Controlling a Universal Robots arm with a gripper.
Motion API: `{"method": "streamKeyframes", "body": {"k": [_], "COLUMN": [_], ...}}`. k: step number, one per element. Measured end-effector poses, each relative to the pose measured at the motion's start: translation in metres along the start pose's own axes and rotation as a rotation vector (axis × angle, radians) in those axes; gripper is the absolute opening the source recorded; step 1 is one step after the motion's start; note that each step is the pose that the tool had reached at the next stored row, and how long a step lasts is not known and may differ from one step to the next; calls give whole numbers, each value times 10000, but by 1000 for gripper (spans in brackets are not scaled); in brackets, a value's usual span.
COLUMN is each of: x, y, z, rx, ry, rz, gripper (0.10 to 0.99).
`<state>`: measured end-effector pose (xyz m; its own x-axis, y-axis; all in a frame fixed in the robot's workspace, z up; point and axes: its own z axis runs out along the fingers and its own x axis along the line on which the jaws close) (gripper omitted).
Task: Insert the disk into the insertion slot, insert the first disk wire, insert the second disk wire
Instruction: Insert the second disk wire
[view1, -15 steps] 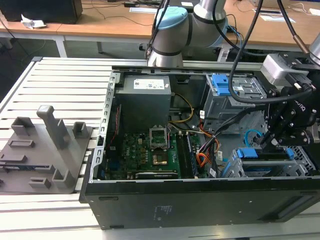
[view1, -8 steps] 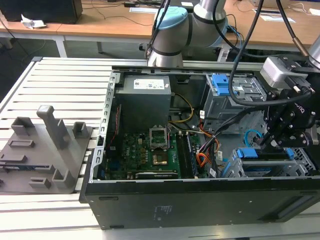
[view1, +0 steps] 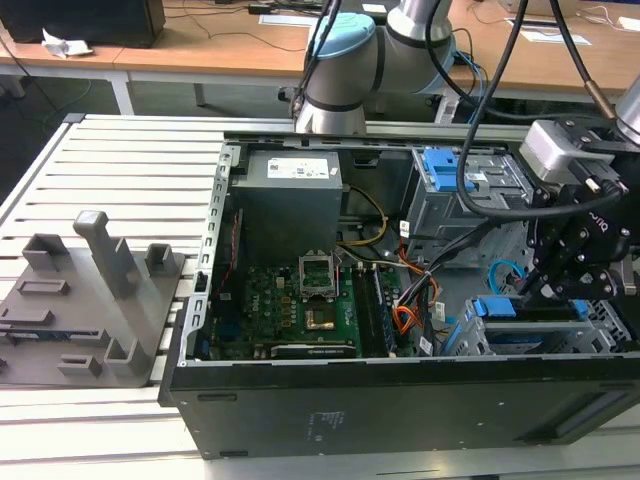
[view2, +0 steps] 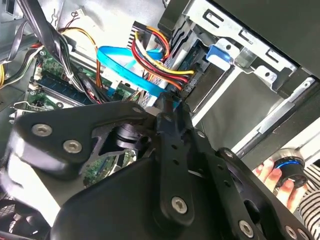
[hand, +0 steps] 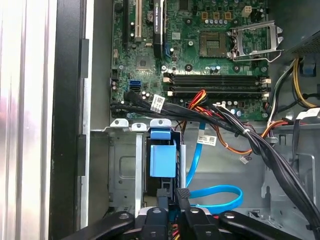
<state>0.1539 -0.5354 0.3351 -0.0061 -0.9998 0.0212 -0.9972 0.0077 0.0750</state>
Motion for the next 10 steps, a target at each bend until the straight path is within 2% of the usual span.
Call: {"method": "streamKeyframes", "body": {"k": [1,3,5,6,7,8,10], "x": [0,-3,-31,-42,-46,-47,-47], "y": [0,12,28,36,42,46,47], "z": [-1,-151,-360,-468,-551,-607,-612], "rx": [0,0,1,1,2,1,1], "ry": [2,40,156,225,263,275,273], "rz": [0,4,12,17,20,21,21], "gripper": [235,235,224,106,106,106,106]}}
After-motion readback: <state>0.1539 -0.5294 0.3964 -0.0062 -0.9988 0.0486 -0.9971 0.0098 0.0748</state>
